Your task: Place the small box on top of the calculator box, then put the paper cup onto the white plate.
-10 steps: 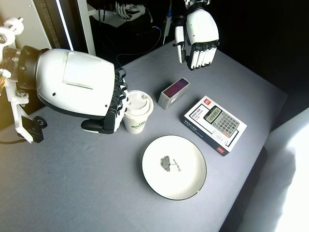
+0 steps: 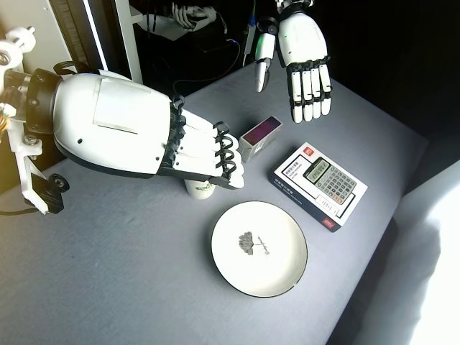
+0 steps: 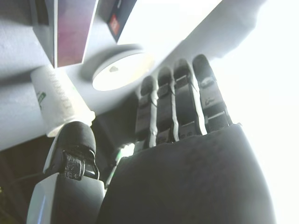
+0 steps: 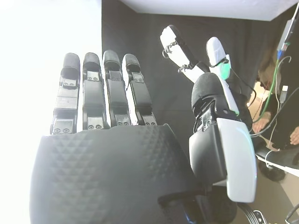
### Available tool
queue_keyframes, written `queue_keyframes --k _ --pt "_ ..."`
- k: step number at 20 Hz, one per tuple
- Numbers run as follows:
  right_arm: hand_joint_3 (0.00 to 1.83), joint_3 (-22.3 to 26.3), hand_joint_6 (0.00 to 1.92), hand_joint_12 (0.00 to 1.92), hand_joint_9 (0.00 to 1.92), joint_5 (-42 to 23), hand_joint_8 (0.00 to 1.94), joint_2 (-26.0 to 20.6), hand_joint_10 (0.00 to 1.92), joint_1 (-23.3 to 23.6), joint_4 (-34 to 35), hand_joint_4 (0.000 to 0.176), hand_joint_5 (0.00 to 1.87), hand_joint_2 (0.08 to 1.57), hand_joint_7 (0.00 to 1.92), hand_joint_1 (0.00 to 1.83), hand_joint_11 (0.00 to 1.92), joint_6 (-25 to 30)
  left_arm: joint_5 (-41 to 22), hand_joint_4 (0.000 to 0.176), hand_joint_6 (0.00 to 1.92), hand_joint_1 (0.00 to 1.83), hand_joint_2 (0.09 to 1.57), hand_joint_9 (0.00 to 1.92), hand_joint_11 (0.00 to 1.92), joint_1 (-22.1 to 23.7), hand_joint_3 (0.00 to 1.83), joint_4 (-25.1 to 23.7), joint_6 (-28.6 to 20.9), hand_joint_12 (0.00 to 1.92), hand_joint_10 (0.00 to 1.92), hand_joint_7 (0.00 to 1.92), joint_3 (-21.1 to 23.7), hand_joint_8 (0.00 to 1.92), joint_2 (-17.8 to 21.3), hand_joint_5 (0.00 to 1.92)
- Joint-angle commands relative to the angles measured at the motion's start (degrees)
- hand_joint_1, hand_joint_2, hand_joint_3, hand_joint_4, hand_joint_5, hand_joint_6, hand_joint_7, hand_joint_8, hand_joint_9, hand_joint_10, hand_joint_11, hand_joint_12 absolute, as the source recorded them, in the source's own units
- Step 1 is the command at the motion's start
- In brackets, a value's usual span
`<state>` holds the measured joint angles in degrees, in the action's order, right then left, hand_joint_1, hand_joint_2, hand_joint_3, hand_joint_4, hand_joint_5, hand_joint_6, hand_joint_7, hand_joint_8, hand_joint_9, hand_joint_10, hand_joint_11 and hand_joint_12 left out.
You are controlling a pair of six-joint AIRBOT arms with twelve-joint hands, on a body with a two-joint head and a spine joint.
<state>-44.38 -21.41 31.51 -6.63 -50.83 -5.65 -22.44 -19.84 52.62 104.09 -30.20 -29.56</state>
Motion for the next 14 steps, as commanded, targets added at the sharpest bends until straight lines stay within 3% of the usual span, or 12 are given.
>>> queue_keyframes --k 1,3,4,7,8,10,13,14 --pt "0.01 0.18 0.00 0.31 0.13 -4.30 0.00 -0.76 0.00 0.77 1.94 0.000 0.16 1.30 0.17 0.00 0.00 0.89 -4.41 0.000 0.00 0.46 1.18 0.16 0.00 1.27 0.00 0.46 1.97 0.42 0.00 0.20 0.05 0.00 0.04 0.18" --pt "0.00 0.24 0.00 0.30 0.12 -4.29 0.00 -0.76 0.00 0.77 1.94 0.000 0.14 1.30 0.15 0.00 0.00 1.44 -4.41 0.000 0.00 0.63 1.16 0.07 0.00 2.69 0.00 3.76 6.24 0.22 0.00 0.10 -0.02 0.00 -0.67 0.10" --pt "0.00 0.23 0.01 0.37 0.14 -4.30 0.01 -0.76 0.01 0.77 1.92 0.000 0.16 1.30 0.17 0.00 0.00 1.43 -4.56 0.000 0.00 0.78 1.13 0.06 0.00 2.72 0.00 4.25 6.27 0.19 0.00 0.08 -0.27 0.00 -1.23 0.09" --pt "0.00 0.21 0.00 0.33 0.13 -4.29 0.00 -0.77 0.00 0.77 1.62 0.000 0.15 1.31 0.15 0.00 0.00 1.42 -5.94 0.000 0.00 1.06 1.09 0.07 0.00 2.16 0.00 5.46 6.10 0.21 0.00 0.09 -0.15 0.00 -2.12 0.06" --pt "0.00 0.21 0.00 0.23 0.10 -4.29 0.00 -0.77 0.00 0.77 1.62 0.000 0.12 1.31 0.13 0.00 0.00 1.43 -6.05 0.000 0.00 1.08 1.08 0.07 0.00 1.72 0.00 6.18 5.98 0.19 0.00 0.08 -0.11 0.00 -2.63 0.07" --pt "0.00 0.21 0.01 0.33 0.13 -4.29 0.01 -0.77 0.01 0.77 1.63 0.000 0.16 1.31 0.16 0.00 0.00 1.43 -6.77 0.000 0.00 1.14 1.06 0.07 0.00 0.85 0.00 6.39 4.87 0.21 0.00 0.07 -0.02 0.00 -3.62 0.07" --pt "0.00 0.22 0.01 0.34 0.14 -4.29 0.01 -0.78 0.01 0.77 1.63 0.000 0.16 1.31 0.17 0.00 0.00 1.44 -7.75 0.000 0.00 1.15 1.06 0.07 0.00 0.00 0.00 8.15 4.88 0.20 0.00 0.06 0.49 0.00 -5.06 0.07" --pt "0.01 0.22 0.01 0.20 0.08 -4.29 0.01 -0.78 0.01 0.77 1.63 0.000 0.11 1.33 0.11 0.00 0.00 1.44 -8.01 0.000 0.00 1.17 1.07 0.03 0.00 -0.36 0.00 8.74 4.84 0.15 0.00 0.04 0.72 0.00 -5.47 0.05"
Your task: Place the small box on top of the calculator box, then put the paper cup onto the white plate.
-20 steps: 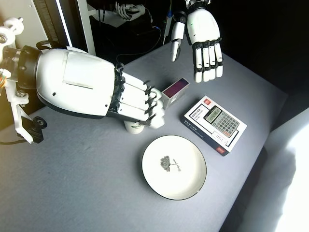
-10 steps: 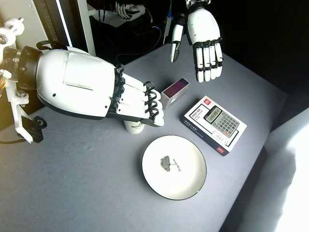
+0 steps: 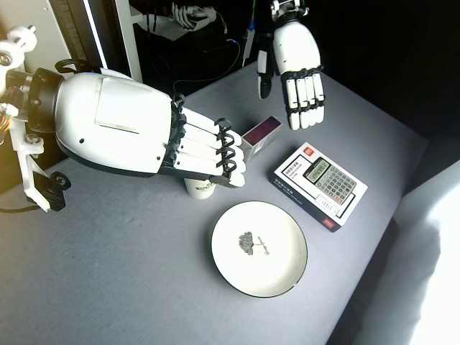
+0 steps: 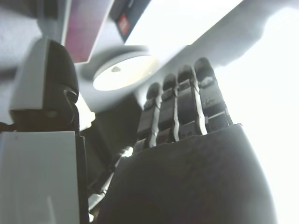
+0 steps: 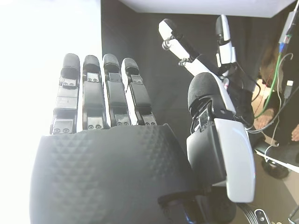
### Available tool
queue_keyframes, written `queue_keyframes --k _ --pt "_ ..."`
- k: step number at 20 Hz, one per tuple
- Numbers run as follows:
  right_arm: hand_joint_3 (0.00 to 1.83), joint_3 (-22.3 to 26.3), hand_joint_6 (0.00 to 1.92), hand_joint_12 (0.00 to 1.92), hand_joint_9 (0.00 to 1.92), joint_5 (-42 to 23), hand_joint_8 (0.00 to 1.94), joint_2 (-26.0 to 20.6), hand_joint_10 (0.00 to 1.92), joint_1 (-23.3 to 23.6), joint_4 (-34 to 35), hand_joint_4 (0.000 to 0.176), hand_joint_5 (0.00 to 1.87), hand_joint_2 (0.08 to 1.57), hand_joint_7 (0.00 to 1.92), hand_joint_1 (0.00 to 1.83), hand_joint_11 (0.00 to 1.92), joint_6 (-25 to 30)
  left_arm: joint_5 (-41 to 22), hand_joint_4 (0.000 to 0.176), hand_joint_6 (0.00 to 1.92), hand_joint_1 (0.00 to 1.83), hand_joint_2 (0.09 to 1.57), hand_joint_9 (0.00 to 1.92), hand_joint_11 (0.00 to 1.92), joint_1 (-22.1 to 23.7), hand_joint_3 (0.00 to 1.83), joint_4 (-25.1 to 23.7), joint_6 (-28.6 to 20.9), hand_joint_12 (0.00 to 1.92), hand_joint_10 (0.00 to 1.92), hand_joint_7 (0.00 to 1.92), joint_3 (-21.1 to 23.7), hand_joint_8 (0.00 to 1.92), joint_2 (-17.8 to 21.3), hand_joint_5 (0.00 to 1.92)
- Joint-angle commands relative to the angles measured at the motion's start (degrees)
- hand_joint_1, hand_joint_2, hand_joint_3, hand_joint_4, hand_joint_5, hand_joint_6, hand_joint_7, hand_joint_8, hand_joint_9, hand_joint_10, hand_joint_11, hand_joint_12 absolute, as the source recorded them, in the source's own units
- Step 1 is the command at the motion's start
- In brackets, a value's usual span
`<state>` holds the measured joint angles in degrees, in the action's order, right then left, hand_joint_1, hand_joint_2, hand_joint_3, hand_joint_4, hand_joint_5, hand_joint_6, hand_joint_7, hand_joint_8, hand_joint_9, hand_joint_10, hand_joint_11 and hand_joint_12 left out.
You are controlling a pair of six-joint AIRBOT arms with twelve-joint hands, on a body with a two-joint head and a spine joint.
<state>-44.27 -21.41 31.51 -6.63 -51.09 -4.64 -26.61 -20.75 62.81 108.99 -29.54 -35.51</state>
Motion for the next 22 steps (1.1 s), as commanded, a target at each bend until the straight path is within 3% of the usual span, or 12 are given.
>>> queue_keyframes --k 1,4,5,10,12,15,18,20,22 --pt "0.01 0.11 0.01 0.20 0.08 -4.29 0.01 -0.78 0.01 0.77 1.89 0.000 0.11 1.33 0.11 0.00 0.00 0.43 -4.15 0.000 0.00 1.17 1.07 0.03 0.00 0.13 0.00 -1.20 -0.29 0.15 0.00 0.04 0.31 0.00 0.06 0.05" --pt "0.00 0.11 0.01 0.25 0.08 -4.29 0.00 -0.78 0.00 0.77 1.89 0.000 0.11 1.33 0.11 0.01 0.00 0.44 -4.92 0.000 0.01 1.21 1.08 0.08 0.00 -1.48 0.00 0.51 -0.65 0.26 0.01 0.10 1.22 0.00 -1.34 0.10" --pt "0.00 0.11 0.01 0.26 0.08 -4.29 0.01 -0.78 0.01 0.77 1.89 0.000 0.12 1.33 0.12 0.01 0.00 0.44 -5.58 0.000 0.00 1.19 1.09 0.05 0.00 -2.25 0.00 0.36 -1.49 0.19 0.00 0.08 1.46 0.00 -1.93 0.09" --pt "0.00 0.11 0.00 0.32 0.10 -4.29 0.00 -0.78 0.00 0.77 1.89 0.000 0.14 1.34 0.13 0.05 0.00 0.45 -7.37 0.000 0.00 1.17 1.08 0.07 0.00 -4.93 0.00 -0.75 -3.39 0.21 0.00 0.09 1.35 0.00 -5.20 0.09" --pt "0.00 0.11 0.01 0.29 0.10 -4.29 0.00 -0.78 0.01 0.77 1.89 0.000 0.13 1.34 0.13 0.03 0.00 0.45 -7.42 0.000 0.00 1.15 1.10 0.06 0.00 -5.50 0.01 -1.08 -3.61 0.16 0.00 0.07 0.69 0.00 -6.31 0.07" --pt "0.00 0.11 0.00 0.26 0.09 -4.29 0.00 -0.78 0.00 0.77 1.89 0.000 0.12 1.34 0.12 0.02 0.00 0.47 -7.46 0.000 0.00 1.14 1.10 0.07 0.00 -6.06 0.00 -2.95 -4.73 0.26 0.00 0.08 -0.97 0.00 -7.94 0.09" --pt "0.00 0.11 0.01 0.39 0.13 -4.29 0.01 -0.78 0.01 0.77 1.89 0.000 0.16 1.33 0.16 0.06 0.00 0.57 -7.45 0.000 0.00 1.10 1.11 0.09 0.00 -6.27 0.00 -4.97 -6.16 0.29 0.00 0.11 -3.19 0.00 -9.09 0.10" --pt "0.00 0.11 0.00 0.33 0.11 -4.30 0.00 -0.78 0.00 0.77 1.89 0.000 0.15 1.34 0.13 0.01 0.00 0.62 -7.43 0.000 0.00 1.10 1.12 0.09 0.00 -6.28 0.01 -5.13 -6.45 0.34 0.00 0.11 -4.09 0.00 -9.38 0.10" --pt "0.00 0.11 0.01 0.40 0.14 -4.30 0.01 -0.78 0.01 0.77 1.89 0.000 0.19 1.34 0.18 0.03 0.00 0.65 -7.42 0.000 0.01 1.15 1.14 0.11 0.00 -6.58 0.01 -4.85 -6.49 0.36 0.01 0.13 -4.57 0.00 -9.70 0.12"
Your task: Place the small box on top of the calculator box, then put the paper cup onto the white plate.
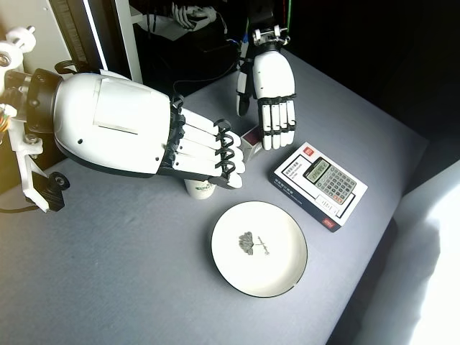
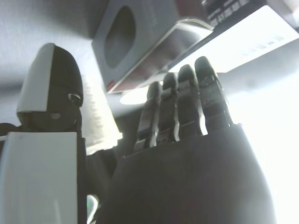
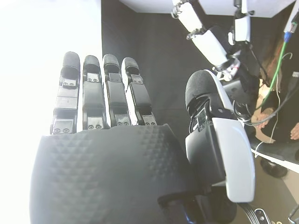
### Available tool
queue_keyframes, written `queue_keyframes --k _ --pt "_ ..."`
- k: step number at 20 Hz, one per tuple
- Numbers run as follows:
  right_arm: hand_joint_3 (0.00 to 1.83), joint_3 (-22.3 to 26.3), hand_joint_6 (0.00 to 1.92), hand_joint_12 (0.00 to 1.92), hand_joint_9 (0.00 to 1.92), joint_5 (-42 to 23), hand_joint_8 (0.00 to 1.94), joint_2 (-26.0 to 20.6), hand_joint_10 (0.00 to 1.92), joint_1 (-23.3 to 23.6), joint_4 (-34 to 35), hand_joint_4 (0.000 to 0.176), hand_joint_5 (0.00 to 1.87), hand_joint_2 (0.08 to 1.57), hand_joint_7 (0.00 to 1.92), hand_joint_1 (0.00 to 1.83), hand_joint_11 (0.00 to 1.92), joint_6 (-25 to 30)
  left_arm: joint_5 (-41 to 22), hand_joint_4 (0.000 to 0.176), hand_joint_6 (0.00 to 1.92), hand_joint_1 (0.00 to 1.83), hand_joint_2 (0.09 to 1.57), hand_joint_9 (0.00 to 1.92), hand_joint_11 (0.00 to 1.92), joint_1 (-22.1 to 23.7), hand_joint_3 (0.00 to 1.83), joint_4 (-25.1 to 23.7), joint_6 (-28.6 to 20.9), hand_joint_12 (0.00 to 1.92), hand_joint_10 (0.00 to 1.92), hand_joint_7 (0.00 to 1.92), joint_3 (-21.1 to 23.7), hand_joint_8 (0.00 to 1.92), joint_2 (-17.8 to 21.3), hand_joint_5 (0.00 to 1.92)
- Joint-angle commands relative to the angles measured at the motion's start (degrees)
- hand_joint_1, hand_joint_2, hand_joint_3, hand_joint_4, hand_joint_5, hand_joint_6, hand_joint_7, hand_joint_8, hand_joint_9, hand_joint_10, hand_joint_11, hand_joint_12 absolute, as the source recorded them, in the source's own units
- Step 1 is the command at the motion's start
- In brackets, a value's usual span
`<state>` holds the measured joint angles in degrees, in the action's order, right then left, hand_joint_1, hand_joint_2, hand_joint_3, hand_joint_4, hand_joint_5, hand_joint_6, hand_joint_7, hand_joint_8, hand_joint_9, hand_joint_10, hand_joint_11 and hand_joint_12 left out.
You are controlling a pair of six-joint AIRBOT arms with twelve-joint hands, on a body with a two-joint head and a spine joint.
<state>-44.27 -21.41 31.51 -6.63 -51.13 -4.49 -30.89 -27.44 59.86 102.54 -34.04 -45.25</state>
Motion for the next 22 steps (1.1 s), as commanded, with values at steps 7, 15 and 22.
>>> queue_keyframes --k 7,15,22 --pt "0.00 0.12 0.00 0.40 0.14 -4.31 0.00 -0.78 0.00 0.77 1.93 0.000 0.17 1.34 0.17 0.03 0.00 0.61 -3.14 0.000 0.02 1.28 1.23 0.54 0.05 -0.87 0.01 -1.83 -0.05 1.07 0.04 0.58 -1.33 0.02 -2.28 0.50" --pt "0.00 0.15 0.01 0.49 0.17 -4.33 0.00 -0.78 0.01 0.77 1.93 0.000 0.22 1.33 0.20 0.07 0.00 0.93 -3.15 0.000 1.25 1.35 1.20 0.75 0.46 -2.42 0.00 -2.79 -0.34 1.34 1.50 0.92 -3.31 1.08 -4.25 0.67" --pt "0.00 0.15 0.00 0.46 0.17 -4.32 0.00 -0.80 0.01 0.76 1.92 0.000 0.21 1.34 0.20 0.02 0.00 0.94 -3.14 0.000 1.17 1.36 1.17 0.81 0.50 -2.35 0.00 -2.91 -0.53 1.29 1.44 0.96 -3.27 0.98 -4.59 0.73"
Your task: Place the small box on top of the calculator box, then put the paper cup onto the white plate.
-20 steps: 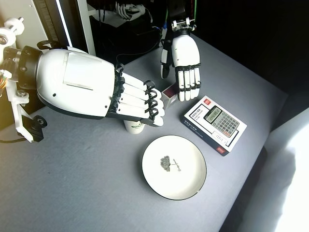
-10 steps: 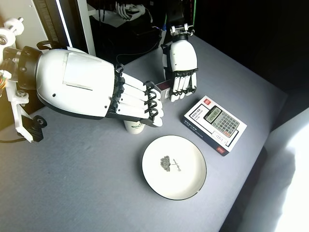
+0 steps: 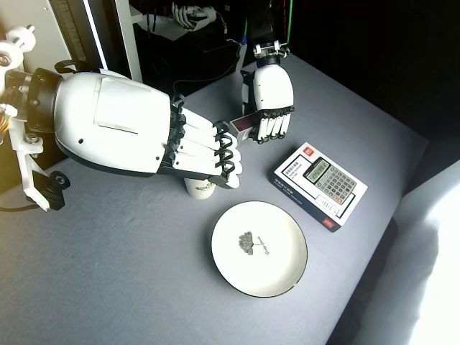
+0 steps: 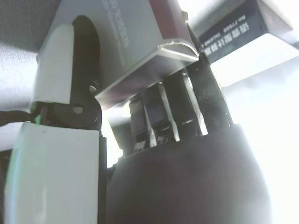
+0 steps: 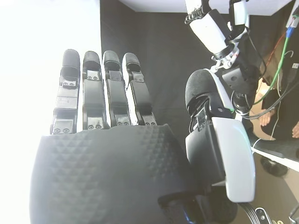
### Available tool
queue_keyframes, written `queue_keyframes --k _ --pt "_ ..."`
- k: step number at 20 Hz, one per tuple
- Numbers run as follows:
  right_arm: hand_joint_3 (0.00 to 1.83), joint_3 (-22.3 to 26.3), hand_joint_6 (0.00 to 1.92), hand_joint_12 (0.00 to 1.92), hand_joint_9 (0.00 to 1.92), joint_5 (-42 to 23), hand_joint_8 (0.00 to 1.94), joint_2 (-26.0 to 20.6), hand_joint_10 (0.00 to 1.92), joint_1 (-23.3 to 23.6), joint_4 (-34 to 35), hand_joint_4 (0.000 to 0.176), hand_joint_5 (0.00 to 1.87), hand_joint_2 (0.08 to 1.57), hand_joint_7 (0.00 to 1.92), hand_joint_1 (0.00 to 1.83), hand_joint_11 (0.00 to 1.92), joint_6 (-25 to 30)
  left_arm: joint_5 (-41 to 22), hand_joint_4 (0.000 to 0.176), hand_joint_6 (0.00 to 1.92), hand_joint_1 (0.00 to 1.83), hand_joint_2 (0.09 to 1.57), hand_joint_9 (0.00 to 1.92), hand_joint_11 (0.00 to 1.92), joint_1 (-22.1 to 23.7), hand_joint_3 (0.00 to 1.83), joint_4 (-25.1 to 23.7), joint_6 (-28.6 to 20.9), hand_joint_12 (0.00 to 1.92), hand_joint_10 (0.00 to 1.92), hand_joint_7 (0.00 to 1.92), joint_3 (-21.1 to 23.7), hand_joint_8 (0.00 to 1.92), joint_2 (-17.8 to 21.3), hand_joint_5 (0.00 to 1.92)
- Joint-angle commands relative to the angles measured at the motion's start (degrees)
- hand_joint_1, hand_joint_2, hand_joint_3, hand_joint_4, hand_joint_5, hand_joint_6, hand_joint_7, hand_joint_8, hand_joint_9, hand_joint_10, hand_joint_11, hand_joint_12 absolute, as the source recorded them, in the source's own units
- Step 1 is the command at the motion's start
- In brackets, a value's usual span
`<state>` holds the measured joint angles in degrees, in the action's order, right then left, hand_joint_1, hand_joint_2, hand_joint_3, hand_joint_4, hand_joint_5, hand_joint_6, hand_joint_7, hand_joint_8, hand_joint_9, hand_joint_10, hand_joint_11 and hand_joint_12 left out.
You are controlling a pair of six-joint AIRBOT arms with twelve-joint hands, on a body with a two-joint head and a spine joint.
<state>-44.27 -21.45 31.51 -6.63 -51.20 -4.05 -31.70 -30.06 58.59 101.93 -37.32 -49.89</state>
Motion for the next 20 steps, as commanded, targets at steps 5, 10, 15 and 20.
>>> queue_keyframes --k 5,10,15,20 --pt "0.00 0.14 0.00 0.44 0.17 -4.27 0.00 -0.82 0.00 0.77 1.95 0.000 0.19 1.34 0.19 0.04 0.00 0.50 -1.20 0.000 1.22 1.36 1.19 0.76 0.46 4.32 0.00 0.89 3.72 1.32 1.50 0.92 -0.41 1.07 0.89 0.68" --pt "0.00 0.14 0.00 0.44 0.17 -4.25 0.01 -0.84 0.01 0.77 1.89 0.000 0.19 1.34 0.19 0.05 0.00 0.50 2.16 0.000 1.23 1.35 1.20 0.78 0.48 9.58 0.00 5.78 9.80 1.33 1.48 0.91 -2.08 1.10 1.57 0.65" --pt "0.00 0.14 0.00 0.46 0.18 -4.23 0.00 -0.85 0.00 0.77 1.87 0.000 0.21 1.34 0.20 0.02 0.00 0.50 8.87 0.000 1.22 1.36 1.19 0.76 0.43 16.38 0.00 16.44 24.17 1.35 1.48 0.94 -5.62 1.06 2.08 0.67" --pt "0.00 0.14 0.00 0.50 0.17 -4.23 0.00 -0.85 0.00 0.77 1.87 0.000 0.21 1.34 0.20 0.04 0.00 0.50 12.98 0.000 1.20 1.36 1.19 0.78 0.43 21.46 0.00 25.87 35.82 1.36 1.47 0.95 -9.97 1.03 1.27 0.68"
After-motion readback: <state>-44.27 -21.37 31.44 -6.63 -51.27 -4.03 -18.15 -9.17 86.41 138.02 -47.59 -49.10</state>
